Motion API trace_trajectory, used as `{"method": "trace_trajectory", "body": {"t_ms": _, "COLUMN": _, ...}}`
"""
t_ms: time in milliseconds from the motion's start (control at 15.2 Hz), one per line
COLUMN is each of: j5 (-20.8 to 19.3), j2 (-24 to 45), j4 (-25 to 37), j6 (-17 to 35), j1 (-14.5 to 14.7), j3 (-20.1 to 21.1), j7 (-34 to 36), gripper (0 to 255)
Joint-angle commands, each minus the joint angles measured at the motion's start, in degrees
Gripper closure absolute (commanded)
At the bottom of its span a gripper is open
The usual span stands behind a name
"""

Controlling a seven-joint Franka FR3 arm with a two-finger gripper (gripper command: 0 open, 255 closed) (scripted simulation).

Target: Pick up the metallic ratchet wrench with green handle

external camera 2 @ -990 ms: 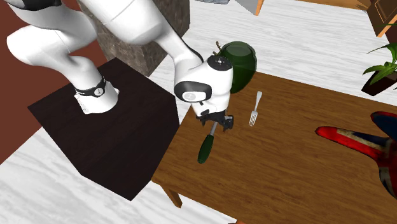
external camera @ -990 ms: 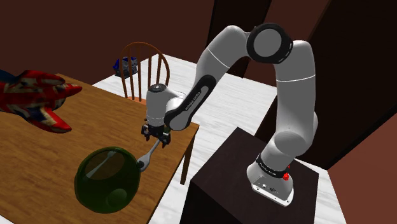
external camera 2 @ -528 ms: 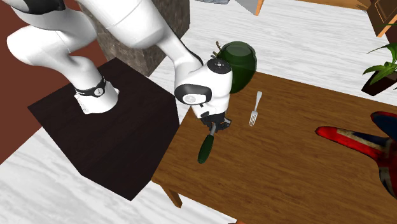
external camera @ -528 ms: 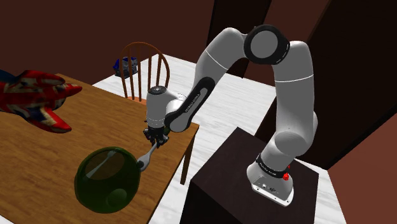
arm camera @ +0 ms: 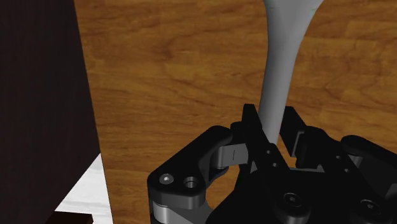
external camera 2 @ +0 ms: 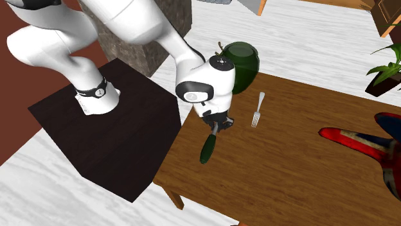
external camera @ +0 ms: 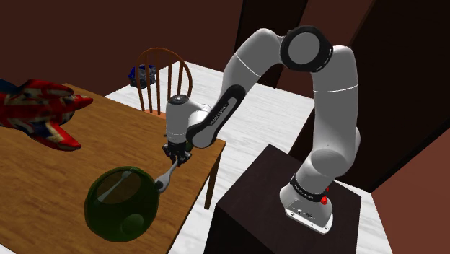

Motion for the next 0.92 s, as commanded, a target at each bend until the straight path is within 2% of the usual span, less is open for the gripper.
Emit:
{"method": "trace_trajectory", "body": {"t_ms": 0, "j5": 1.0, "j2": -1.3, "j4": -0.3, "j6": -0.9, "j1": -0.8, "j3": 0.9, "j7": -0.8, "gripper": 255}}
{"method": "trace_trajectory", "body": {"t_ms": 726, "j5": 7.6, "j2": -8.8, "j4": -1.4, "j6": -6.8, "j1": -4.8, "j3": 6.1, "j7": -5.4, "gripper": 255}}
{"method": "trace_trajectory", "body": {"t_ms": 858, "j5": 7.7, "j2": -8.9, "j4": -1.4, "j6": -6.9, "j1": -4.8, "j3": 6.2, "j7": -5.4, "gripper": 255}}
